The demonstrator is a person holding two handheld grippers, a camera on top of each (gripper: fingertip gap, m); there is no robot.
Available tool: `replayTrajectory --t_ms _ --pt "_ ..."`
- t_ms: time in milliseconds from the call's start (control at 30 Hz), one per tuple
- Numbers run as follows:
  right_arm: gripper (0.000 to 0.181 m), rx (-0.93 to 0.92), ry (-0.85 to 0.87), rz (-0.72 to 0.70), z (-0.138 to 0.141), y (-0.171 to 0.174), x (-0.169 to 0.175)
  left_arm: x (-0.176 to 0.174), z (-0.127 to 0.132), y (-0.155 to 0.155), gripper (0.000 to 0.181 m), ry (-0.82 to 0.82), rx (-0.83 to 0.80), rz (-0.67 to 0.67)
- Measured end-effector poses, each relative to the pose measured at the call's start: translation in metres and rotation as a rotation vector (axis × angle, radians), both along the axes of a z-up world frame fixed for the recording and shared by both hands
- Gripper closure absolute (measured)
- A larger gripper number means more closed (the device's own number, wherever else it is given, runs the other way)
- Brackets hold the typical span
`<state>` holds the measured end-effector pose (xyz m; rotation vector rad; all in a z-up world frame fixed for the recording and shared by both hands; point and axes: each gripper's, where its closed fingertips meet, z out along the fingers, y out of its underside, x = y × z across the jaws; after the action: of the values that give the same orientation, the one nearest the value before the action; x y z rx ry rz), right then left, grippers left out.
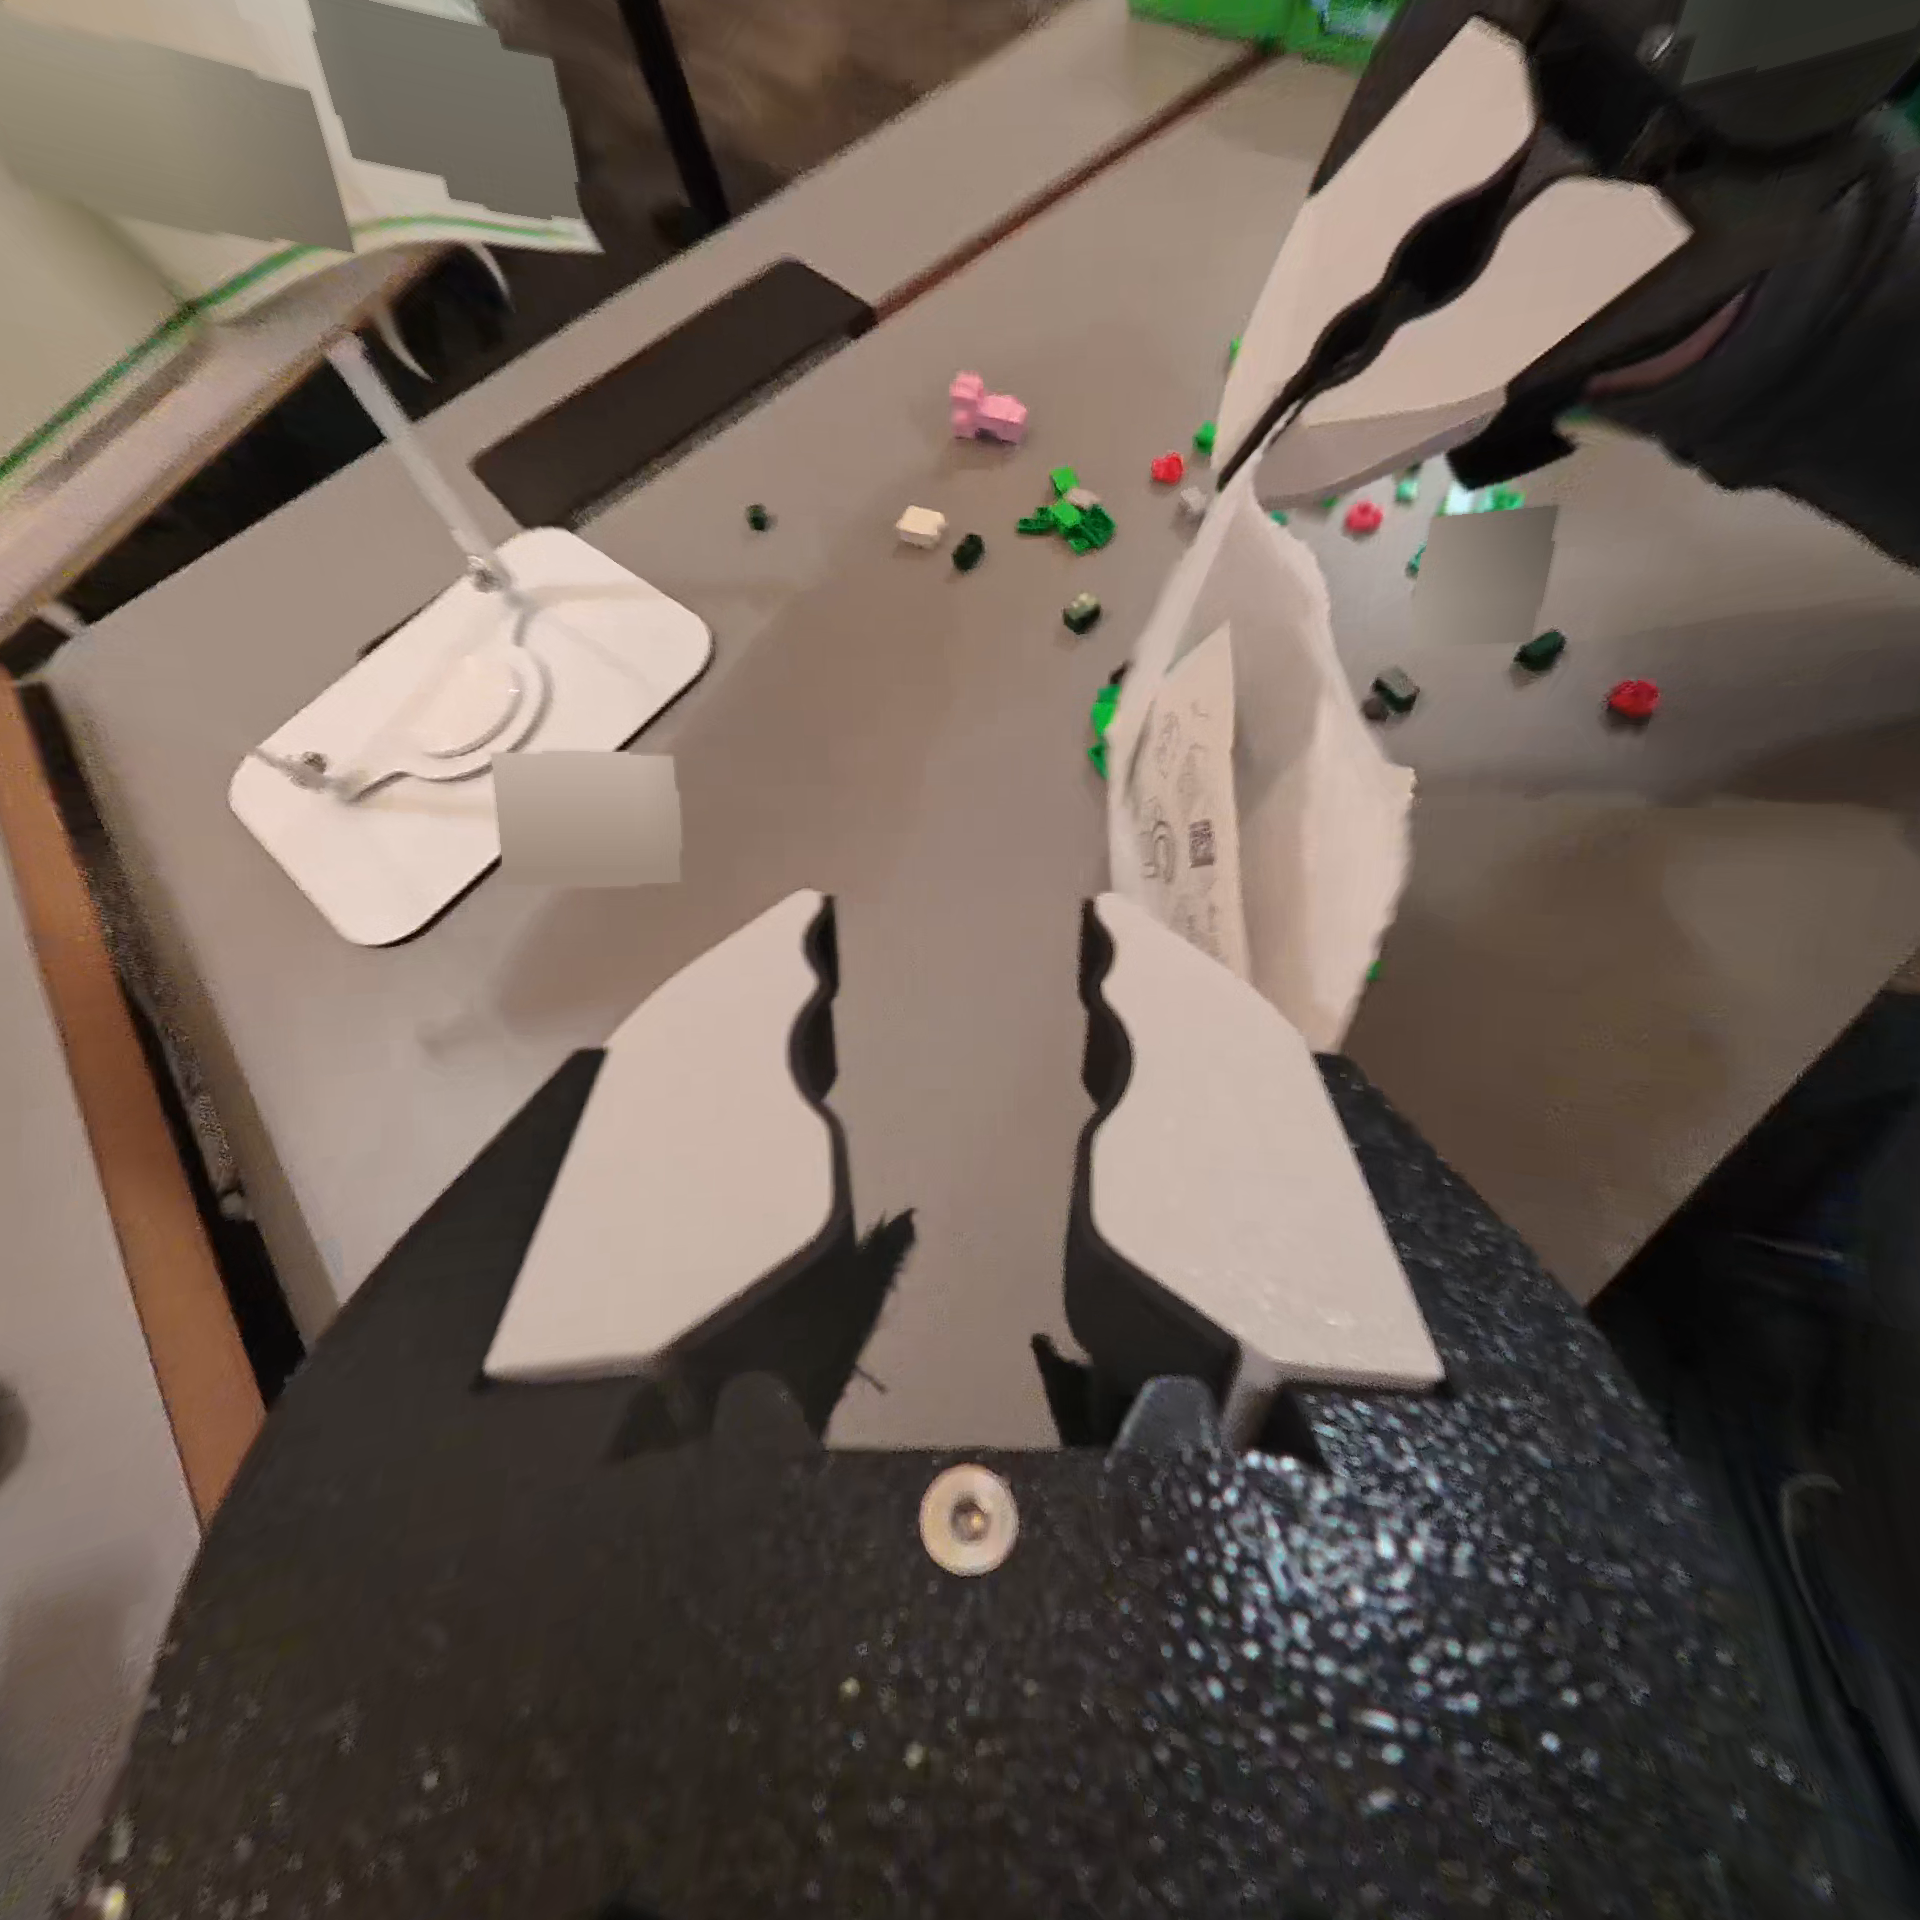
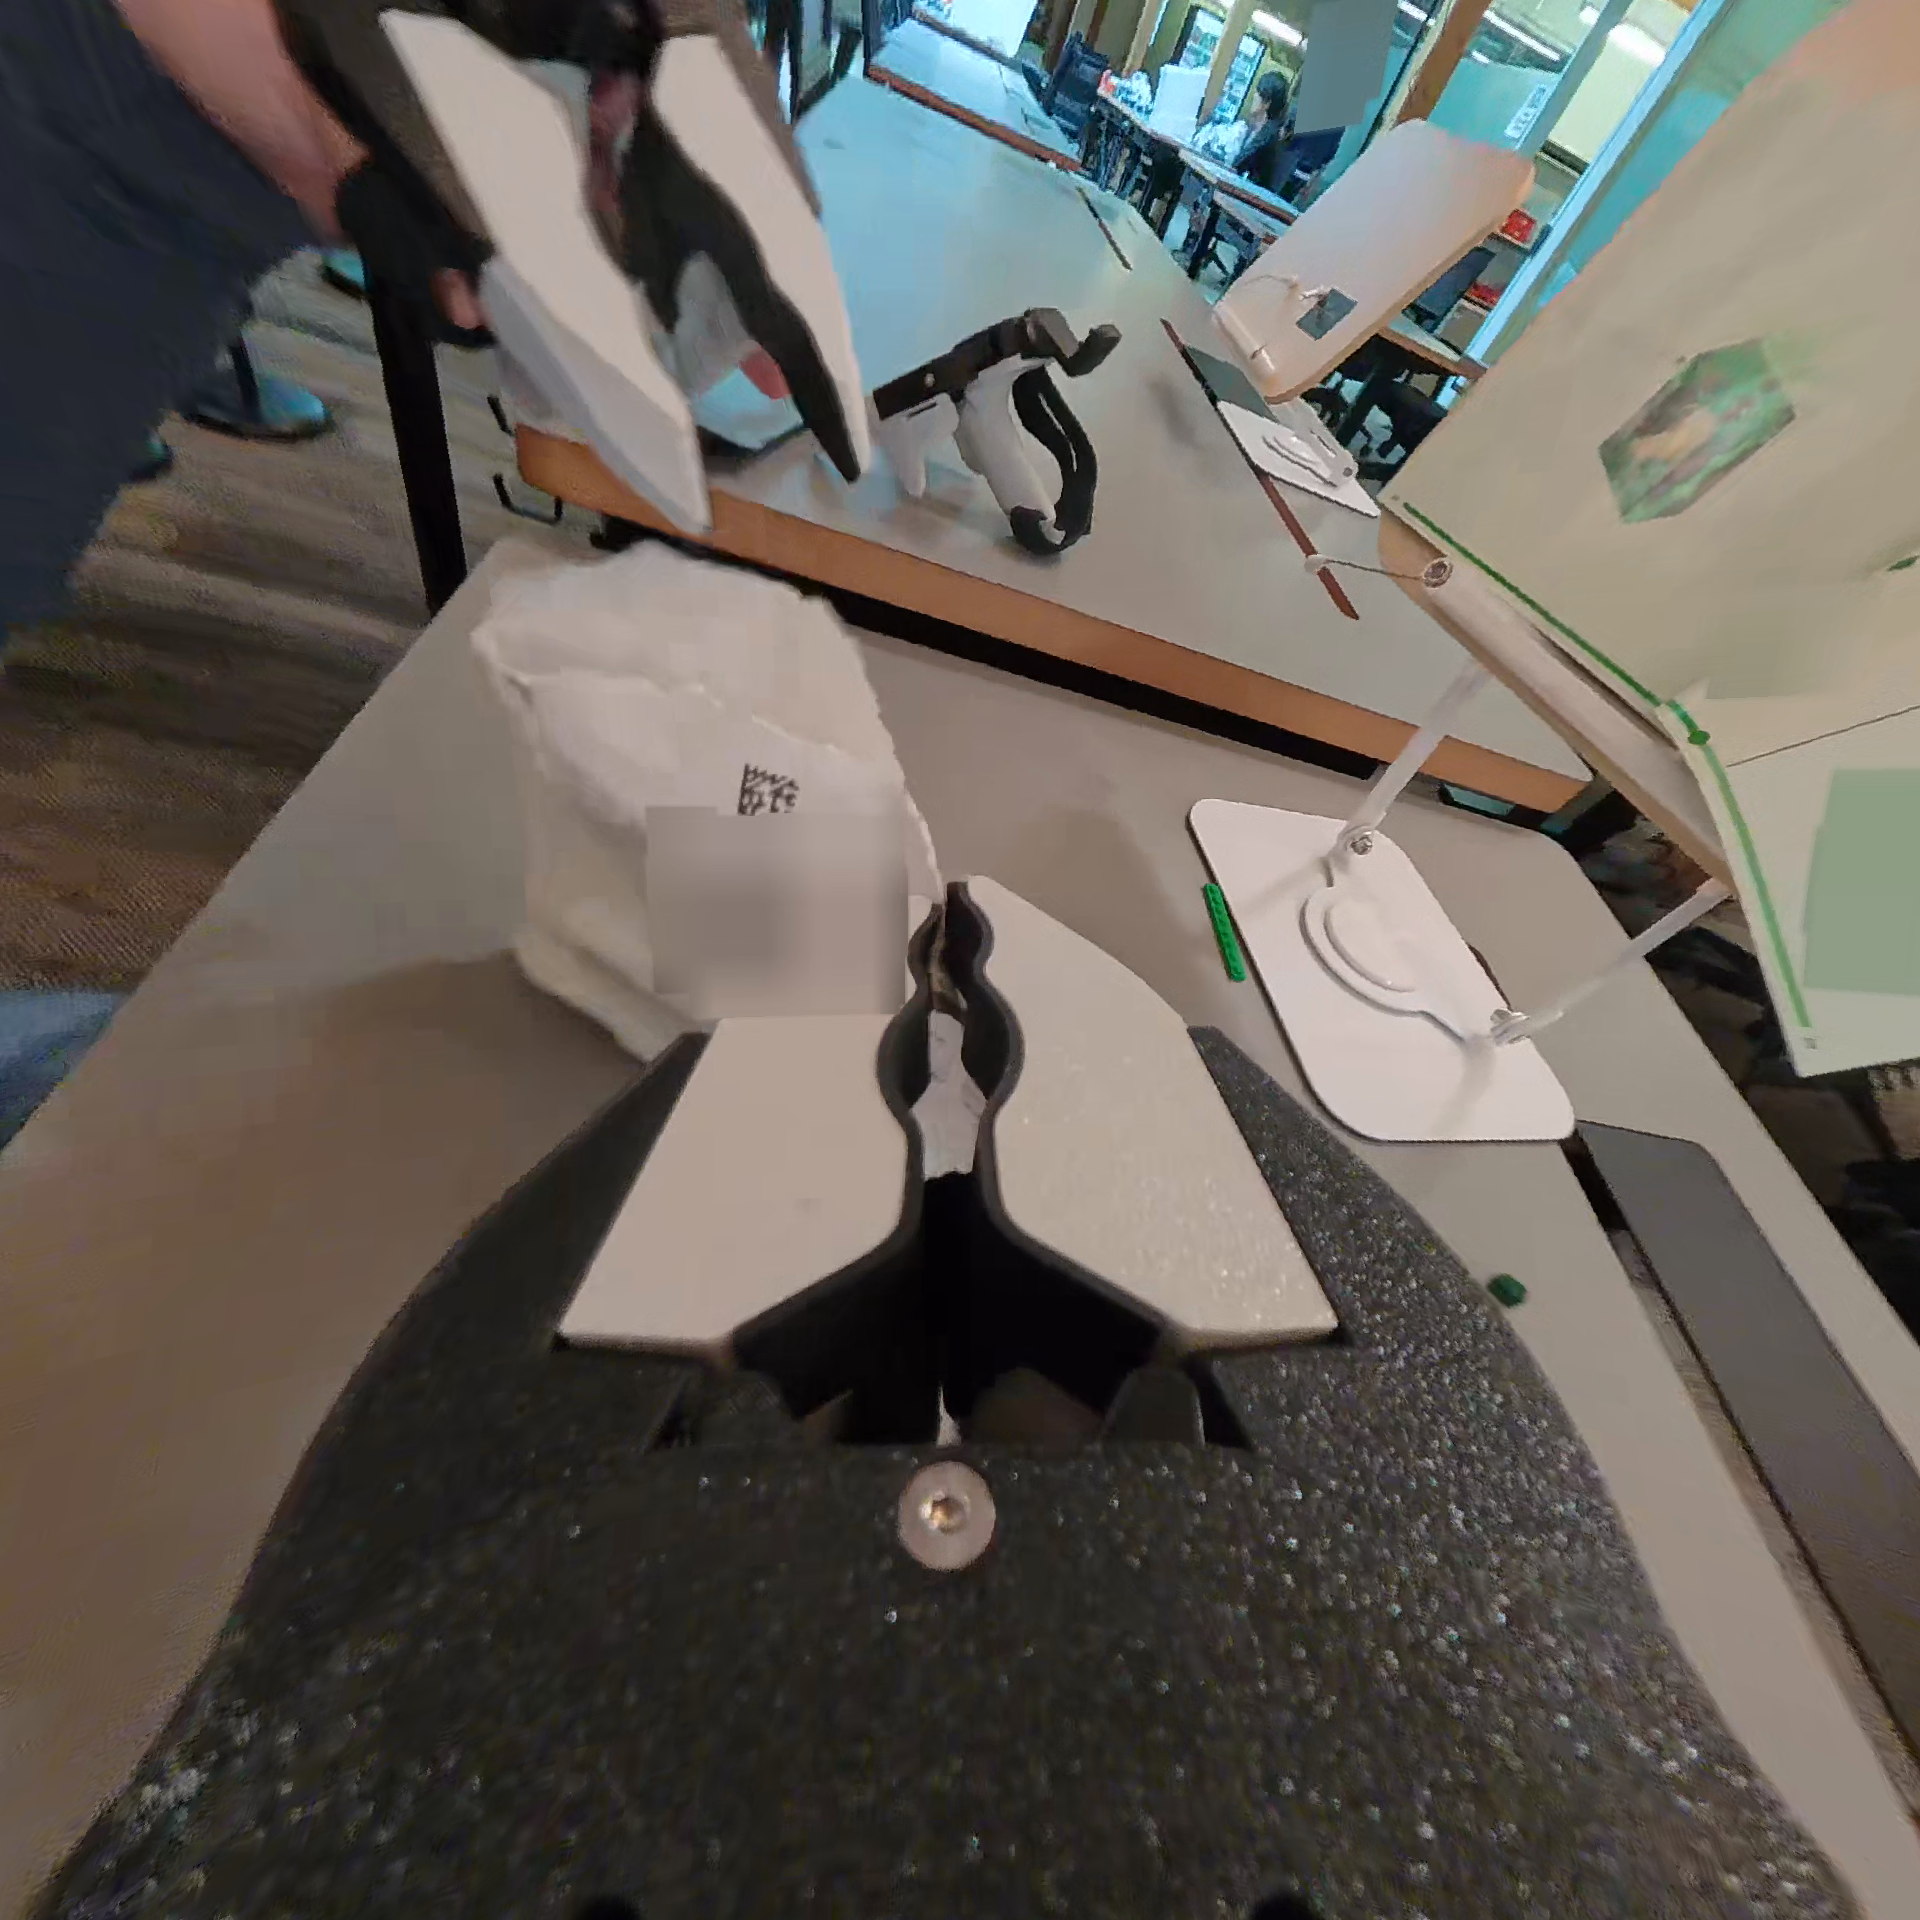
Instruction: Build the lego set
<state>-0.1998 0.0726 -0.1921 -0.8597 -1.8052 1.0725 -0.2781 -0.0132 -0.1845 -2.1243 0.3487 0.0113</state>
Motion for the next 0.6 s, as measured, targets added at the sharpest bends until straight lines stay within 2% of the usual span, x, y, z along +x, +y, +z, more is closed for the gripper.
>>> replayTrajectory --t_ms 133,267,367,533,567,600 --pt "0.181 -0.105 0.034 0.018 0.009 0.000 -0.011 -0.006 0.001 -0.032 0.112 -0.143 0.162 0.014" --pt "0.181 -0.122 0.042 -0.032 0.013 0.006 -0.022 0.008 -0.010 -0.052 0.101 -0.269 0.217 0.001" --pt "0.181 -0.095 0.041 -0.050 0.011 0.008 -0.025 0.027 -0.029 -0.053 0.101 -0.246 0.206 -0.012" --pt "0.181 -0.071 0.027 -0.063 0.005 0.008 -0.025 0.042 -0.062 -0.040 0.105 -0.133 0.124 0.038" --pt "0.181 -0.065 0.024 -0.061 0.005 0.008 -0.024 0.046 -0.065 -0.037 0.109 -0.135 0.121 0.029" --pt "0.181 -0.059 0.022 -0.055 0.004 0.006 -0.023 0.049 -0.067 -0.034 0.123 -0.130 0.122 0.025"
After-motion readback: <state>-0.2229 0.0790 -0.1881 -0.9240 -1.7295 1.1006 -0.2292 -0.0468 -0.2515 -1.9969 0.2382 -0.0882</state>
